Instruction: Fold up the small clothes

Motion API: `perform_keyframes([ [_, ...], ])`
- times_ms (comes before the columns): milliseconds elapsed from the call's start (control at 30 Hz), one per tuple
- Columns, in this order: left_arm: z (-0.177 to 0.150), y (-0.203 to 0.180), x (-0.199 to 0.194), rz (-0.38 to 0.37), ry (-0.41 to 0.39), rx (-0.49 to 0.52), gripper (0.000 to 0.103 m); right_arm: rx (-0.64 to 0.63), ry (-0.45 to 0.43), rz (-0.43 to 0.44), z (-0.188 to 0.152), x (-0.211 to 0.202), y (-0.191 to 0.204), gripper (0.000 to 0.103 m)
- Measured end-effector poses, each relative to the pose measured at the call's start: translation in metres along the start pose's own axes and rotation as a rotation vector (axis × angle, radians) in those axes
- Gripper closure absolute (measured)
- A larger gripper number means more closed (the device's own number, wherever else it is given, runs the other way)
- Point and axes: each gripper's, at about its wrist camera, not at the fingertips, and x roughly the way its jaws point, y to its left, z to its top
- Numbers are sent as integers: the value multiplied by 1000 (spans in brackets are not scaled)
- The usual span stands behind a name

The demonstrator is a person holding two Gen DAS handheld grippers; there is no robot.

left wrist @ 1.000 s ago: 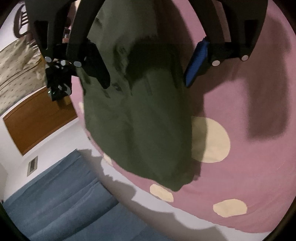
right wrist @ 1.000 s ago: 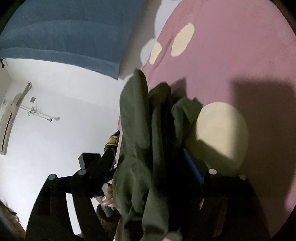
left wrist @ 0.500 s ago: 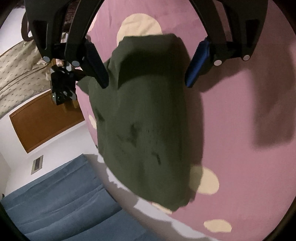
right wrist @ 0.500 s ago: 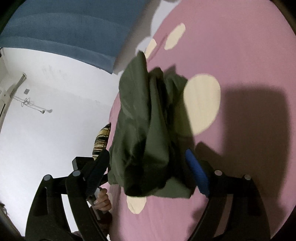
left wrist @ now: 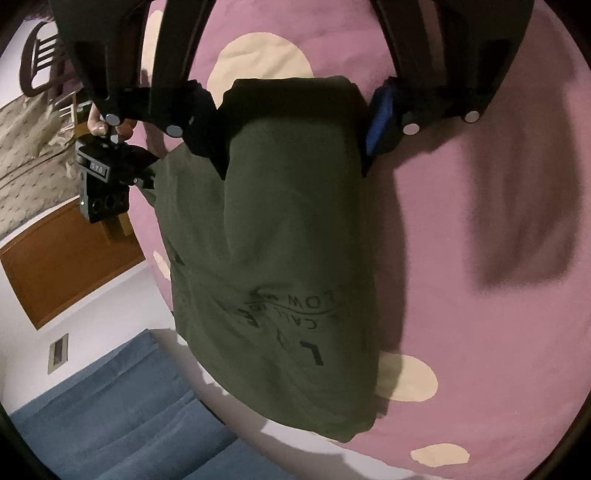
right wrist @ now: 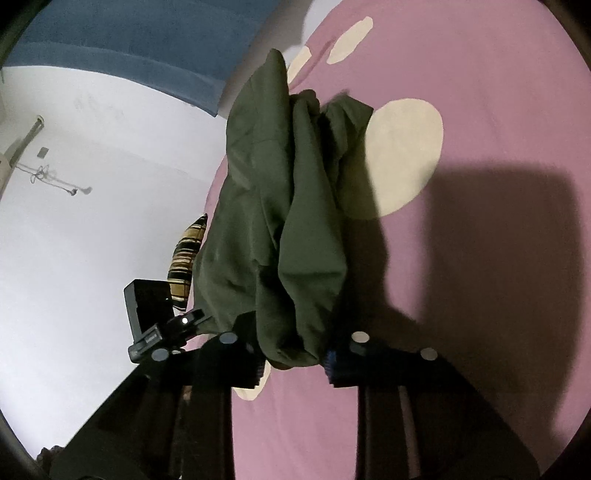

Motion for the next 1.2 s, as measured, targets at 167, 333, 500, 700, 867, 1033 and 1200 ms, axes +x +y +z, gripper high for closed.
perform_keyframes([
  [167, -3, 0, 2, 13, -9, 32, 39, 22, 6, 29, -4, 2, -7, 84],
  [333, -3, 4, 0, 6, -18, 43, 39, 23, 5, 47, 1, 1, -6, 84],
  [500, -8, 5, -5, 8, -26, 57, 39, 26, 7, 60, 3, -2, -13, 84],
  [700, -11, 8, -11, -10, -40, 54, 36, 24, 4, 73, 5, -3, -15, 82],
  [867, -13, 9, -28, -55, -60, 42, 30, 0, -1, 107, 8, -12, -6, 38],
  [1033, -3, 14, -53, -149, -112, 37, 25, -80, -32, 76, 34, -31, 8, 22],
  [1200, 38, 24, -46, -83, -129, 41, 22, -44, -52, 47, 85, -19, -5, 20],
])
